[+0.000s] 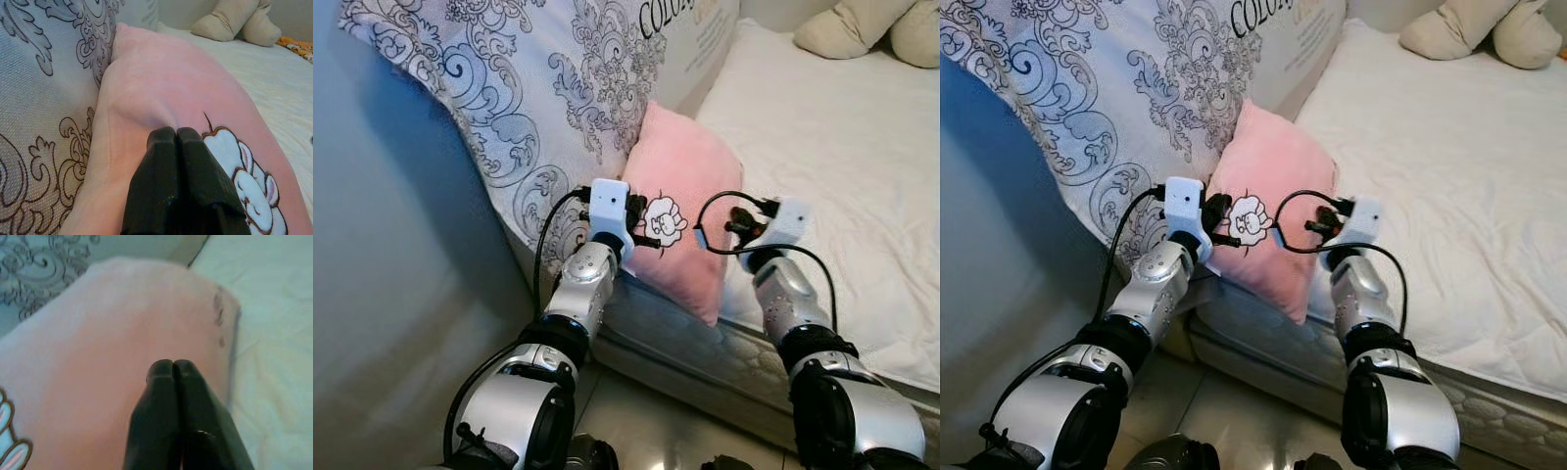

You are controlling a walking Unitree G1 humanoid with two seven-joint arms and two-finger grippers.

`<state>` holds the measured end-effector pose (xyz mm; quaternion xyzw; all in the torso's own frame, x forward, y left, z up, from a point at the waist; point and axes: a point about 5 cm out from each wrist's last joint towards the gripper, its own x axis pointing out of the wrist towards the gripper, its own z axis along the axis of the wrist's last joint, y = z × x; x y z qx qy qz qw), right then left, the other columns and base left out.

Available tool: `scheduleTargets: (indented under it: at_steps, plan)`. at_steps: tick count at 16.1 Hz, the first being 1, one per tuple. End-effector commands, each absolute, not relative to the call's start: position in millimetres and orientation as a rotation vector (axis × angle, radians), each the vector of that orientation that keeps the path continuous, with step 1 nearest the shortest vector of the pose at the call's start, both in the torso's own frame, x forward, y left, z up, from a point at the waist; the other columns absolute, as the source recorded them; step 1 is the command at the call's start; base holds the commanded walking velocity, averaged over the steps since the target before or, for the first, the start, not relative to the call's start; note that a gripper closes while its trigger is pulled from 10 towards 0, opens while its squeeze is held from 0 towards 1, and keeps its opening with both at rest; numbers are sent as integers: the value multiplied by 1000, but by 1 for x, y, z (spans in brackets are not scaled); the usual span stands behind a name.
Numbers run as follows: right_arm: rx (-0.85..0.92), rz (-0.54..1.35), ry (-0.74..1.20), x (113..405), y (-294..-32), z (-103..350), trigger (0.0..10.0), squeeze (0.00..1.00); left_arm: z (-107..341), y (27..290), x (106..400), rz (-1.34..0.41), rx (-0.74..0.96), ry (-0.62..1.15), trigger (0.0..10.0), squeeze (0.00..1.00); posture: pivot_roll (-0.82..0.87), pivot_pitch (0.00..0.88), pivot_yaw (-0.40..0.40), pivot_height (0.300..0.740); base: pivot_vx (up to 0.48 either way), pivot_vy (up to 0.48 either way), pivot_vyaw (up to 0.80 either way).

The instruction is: Clean up the room

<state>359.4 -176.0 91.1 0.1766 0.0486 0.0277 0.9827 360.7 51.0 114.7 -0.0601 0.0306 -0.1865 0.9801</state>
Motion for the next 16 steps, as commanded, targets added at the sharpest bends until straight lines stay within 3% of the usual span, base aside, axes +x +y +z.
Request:
scheduleTargets:
  at_steps: [1, 4, 5, 6, 9, 11, 16]
  plan:
    - [317, 50, 32, 363, -180, 104, 0, 0, 119, 48, 361, -397, -112, 52, 10000, 0, -83, 0, 56, 714, 0, 0, 0]
    - [165, 15, 4, 365, -190, 116, 0, 0, 118, 47, 361, -403, -106, 50, 10000, 0, -88, 0, 52, 714, 0, 0, 0]
    - [131, -35, 8, 362, -195, 113, 5961, 0, 118, 47, 361, -404, -105, 50, 10000, 0, -90, 0, 51, 714, 0, 0, 0]
    - [136, -48, 9, 359, -196, 109, 10000, 1000, 118, 47, 360, -405, -104, 50, 10000, 0, -91, 0, 50, 714, 0, 0, 0]
    - [171, -93, 49, 344, -201, 90, 10000, 1000, 118, 45, 359, -441, -51, 27, 10000, 0, -93, 0, 51, 714, 0, 0, 0]
    - [78, -118, 51, 332, -207, 80, 10000, 1000, 117, 44, 355, -475, -15, 3, 10000, 0, -97, 0, 54, 714, 0, 0, 0]
    - [40, -154, 66, 310, -203, 59, 10000, 1000, 118, 48, 347, -439, -99, -114, 10000, 0, -109, 0, 61, 714, 0, 0, 0]
